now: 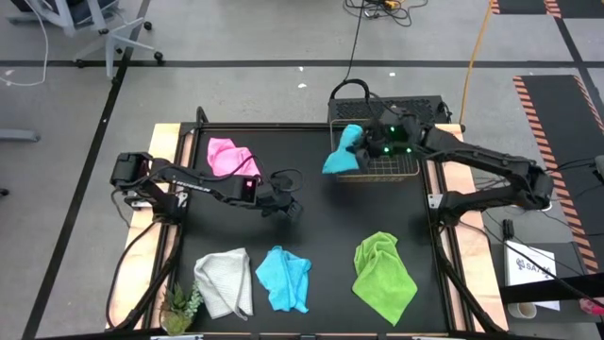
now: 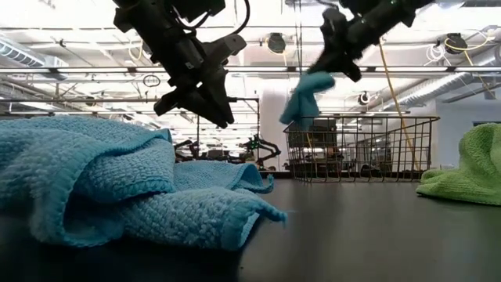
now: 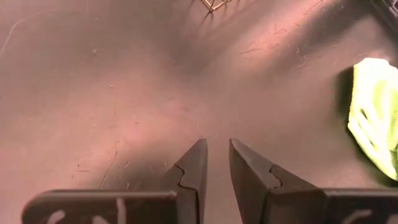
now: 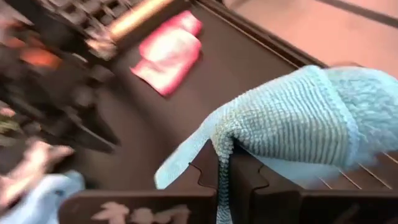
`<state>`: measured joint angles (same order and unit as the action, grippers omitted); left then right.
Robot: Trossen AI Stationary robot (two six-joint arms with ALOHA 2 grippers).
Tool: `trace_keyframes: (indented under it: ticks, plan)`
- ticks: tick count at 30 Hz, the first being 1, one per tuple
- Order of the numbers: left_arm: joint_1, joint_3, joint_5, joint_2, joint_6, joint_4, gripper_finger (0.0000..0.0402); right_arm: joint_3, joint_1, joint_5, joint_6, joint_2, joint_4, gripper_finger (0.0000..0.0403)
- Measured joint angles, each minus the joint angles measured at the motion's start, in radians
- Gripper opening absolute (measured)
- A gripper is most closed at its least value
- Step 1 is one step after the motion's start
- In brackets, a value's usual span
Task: Fold microfiber towels
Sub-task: Put the folded blue towel into the gold wire basket
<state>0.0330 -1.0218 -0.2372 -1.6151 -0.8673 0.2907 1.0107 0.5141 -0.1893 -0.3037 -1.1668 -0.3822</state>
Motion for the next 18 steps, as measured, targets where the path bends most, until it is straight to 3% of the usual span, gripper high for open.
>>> trace_keyframes:
  ticks: [6,18]
  plan:
    - [0.0,0.0,0.0,0.0,0.005,-0.002,0.0067,0.0,0.1,0.059,0.059,-0.004,-0.07,0.0]
    - [0.0,0.0,-0.006,0.0,0.009,-0.002,0.0067,0.0,0.197,0.029,0.077,-0.004,-0.044,0.0]
